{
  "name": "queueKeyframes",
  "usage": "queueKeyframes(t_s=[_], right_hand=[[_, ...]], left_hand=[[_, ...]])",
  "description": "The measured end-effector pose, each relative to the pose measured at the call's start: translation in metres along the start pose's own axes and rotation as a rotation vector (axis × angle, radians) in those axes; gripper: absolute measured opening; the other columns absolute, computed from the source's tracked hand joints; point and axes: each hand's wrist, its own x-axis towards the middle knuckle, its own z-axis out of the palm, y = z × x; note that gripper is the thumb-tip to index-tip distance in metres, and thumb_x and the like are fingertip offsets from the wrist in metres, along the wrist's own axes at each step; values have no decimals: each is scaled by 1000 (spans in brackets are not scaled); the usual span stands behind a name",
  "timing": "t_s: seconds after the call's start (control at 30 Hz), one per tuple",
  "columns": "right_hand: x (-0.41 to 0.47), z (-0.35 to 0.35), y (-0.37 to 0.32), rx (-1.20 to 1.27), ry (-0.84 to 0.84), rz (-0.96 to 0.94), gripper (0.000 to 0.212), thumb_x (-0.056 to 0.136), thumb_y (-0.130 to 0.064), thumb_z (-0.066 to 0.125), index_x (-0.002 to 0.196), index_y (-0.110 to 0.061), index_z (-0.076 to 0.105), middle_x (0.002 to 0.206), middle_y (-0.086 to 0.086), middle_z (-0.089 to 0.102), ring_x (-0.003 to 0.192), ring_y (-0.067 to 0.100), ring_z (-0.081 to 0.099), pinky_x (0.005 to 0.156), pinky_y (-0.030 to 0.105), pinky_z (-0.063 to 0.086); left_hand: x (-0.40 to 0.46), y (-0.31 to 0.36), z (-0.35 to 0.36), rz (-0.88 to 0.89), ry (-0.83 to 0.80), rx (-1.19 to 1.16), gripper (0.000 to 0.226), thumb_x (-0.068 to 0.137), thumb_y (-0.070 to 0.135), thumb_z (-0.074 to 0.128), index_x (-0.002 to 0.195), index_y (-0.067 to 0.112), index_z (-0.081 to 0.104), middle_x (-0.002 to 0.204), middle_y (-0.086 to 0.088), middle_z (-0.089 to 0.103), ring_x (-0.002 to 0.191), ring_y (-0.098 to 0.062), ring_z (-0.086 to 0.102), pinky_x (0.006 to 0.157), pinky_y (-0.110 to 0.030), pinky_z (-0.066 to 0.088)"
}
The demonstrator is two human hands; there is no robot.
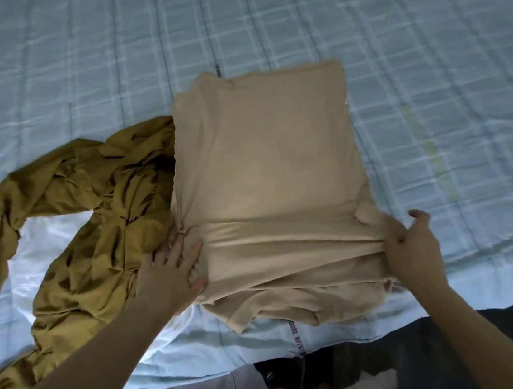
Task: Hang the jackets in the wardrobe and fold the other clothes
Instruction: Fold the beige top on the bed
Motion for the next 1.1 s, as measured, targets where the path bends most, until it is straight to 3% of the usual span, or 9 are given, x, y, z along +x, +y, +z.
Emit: queueKeyframes(t_s=[0.1, 0.27, 0.37, 0.47, 0.6, 0.73, 0.9, 1.0, 1.1], right_hand=[[-5, -16, 22, -205, 18, 3, 80, 82, 0, 59, 149, -13, 16, 134, 24, 34, 103, 40, 49, 76, 47, 49], [-22, 0, 20, -446, -68, -675, 86, 67, 9, 64, 146, -12, 37, 146, 18, 38, 125, 36, 42, 94, 49, 45], [-29, 20, 27, -630, -381, -788, 85, 68, -7, 64, 147, -18, 34, 150, 9, 38, 131, 30, 44, 105, 46, 37], [-32, 24, 28, -781, -401, -826, 95, 55, -21, 75, 143, -14, 38, 142, 15, 45, 121, 37, 54, 98, 55, 44], [-45, 28, 31, -788, -422, -999, 99, 52, -31, 81, 143, -18, 43, 151, 14, 36, 135, 34, 39, 105, 62, 33], [-49, 34, 41, -782, -516, -989, 91, 39, -28, 82, 126, -24, 53, 144, 5, 44, 126, 26, 42, 89, 56, 48], [-35, 31, 34, -583, -399, -1078, 32, 69, -33, 56, 99, -24, 61, 129, -2, 58, 99, 17, 60, 74, 35, 47], [-26, 28, 21, -588, -360, -1065, 25, 78, -38, 45, 89, -27, 64, 97, -8, 70, 69, 18, 63, 59, 29, 44], [-11, 32, 13, -440, -450, -699, 33, 91, -44, 31, 97, -26, 58, 71, -7, 62, 63, 18, 59, 60, 36, 50]], left_hand=[[-1, 6, -4, -31, -1, -7, 77, 95, 65, 12, 142, 26, -34, 159, -10, -25, 149, -30, -8, 112, -48, 13], [-15, 12, -5, -29, 100, 27, 77, 98, 61, 14, 144, 18, -29, 159, -19, -17, 148, -35, -7, 114, -49, 9], [-20, 5, -5, 0, 250, -99, 74, 93, 56, 22, 154, 15, 22, 158, -24, 18, 143, -40, 26, 105, -53, 26], [-22, 5, -1, 201, 435, -100, 66, 85, 47, 37, 134, 6, 54, 139, -19, 50, 128, -40, 46, 102, -55, 31], [-46, 23, 18, 676, 501, -165, 71, 58, 43, 66, 124, 23, 50, 116, 1, 51, 98, -18, 46, 88, -33, 32], [-54, 46, 54, 569, 371, -272, 75, 60, 48, 63, 130, 29, 46, 122, 6, 51, 105, -17, 47, 94, -32, 30], [-39, 61, 38, 441, 489, -596, 20, 84, 39, 56, 99, 26, 61, 93, 10, 60, 88, -17, 55, 79, -31, 39], [-29, 50, 23, 403, 450, -629, 36, 95, 41, 35, 90, 20, 64, 77, 2, 63, 72, -22, 60, 61, -32, 45], [-16, 38, 1, 338, 318, -727, 53, 91, 50, 23, 104, 17, 62, 83, -6, 67, 77, -28, 63, 62, -32, 44]])
